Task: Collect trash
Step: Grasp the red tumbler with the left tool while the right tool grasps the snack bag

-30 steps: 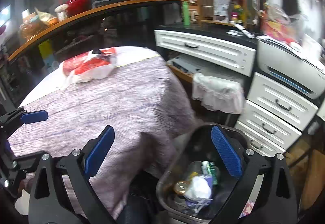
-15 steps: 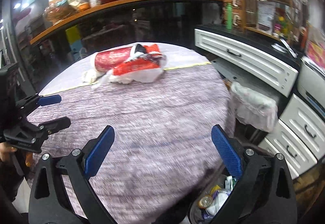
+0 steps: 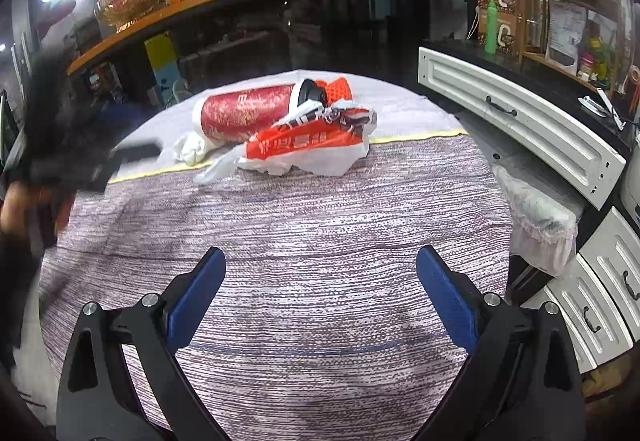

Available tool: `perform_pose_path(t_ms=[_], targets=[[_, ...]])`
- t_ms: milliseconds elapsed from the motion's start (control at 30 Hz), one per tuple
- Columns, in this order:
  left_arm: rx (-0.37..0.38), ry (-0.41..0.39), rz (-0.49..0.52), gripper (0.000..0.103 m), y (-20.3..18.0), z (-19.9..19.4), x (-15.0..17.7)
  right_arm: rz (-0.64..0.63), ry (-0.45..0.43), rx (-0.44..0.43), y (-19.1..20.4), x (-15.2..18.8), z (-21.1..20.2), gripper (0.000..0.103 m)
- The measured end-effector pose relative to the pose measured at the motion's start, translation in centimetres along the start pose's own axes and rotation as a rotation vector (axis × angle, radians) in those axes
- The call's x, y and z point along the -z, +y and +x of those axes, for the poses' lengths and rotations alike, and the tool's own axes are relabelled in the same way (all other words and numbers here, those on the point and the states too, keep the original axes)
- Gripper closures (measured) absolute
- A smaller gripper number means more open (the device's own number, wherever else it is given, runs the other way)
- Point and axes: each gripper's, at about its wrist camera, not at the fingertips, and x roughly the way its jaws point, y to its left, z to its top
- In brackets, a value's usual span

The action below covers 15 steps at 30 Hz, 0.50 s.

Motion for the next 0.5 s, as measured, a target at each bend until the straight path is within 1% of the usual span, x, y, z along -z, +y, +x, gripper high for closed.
perform_pose_path(t_ms=[133, 200, 267, 300, 400, 500], targets=[[0.04, 0.085, 0.156, 0.006, 1.0, 3.5, -3.5, -0.02, 0.023, 0.014, -0.4, -0.1, 0.9, 0.008], [0.059, 0.113, 0.211, 0.006, 1.2, 5.3, -5.1, -0.017, 0.034, 0.012, -0.7, -0.1, 1.3, 0.008], [0.094, 0.153, 0.26, 0.009, 1.1, 6.9, -6.5, -0.011, 0.046, 0.008, -1.1, 0.0, 1.7, 0.008], [0.113, 0.17, 0.281, 0.009, 0.9, 7.6, -6.9, -0.005, 0.054, 0.003, -1.3, 0.1, 2.1, 0.008], [0.184, 0.255, 0.372, 0.009, -0.2, 10.4, -8.1, 0.005, 0.068, -0.008, -1.8, 0.2, 2.6, 0.008], [0.202, 0.323, 0.447, 0.01, -1.4, 12.7, -8.5, 0.016, 0.079, -0.016, -2.2, 0.1, 3.2, 0.008]])
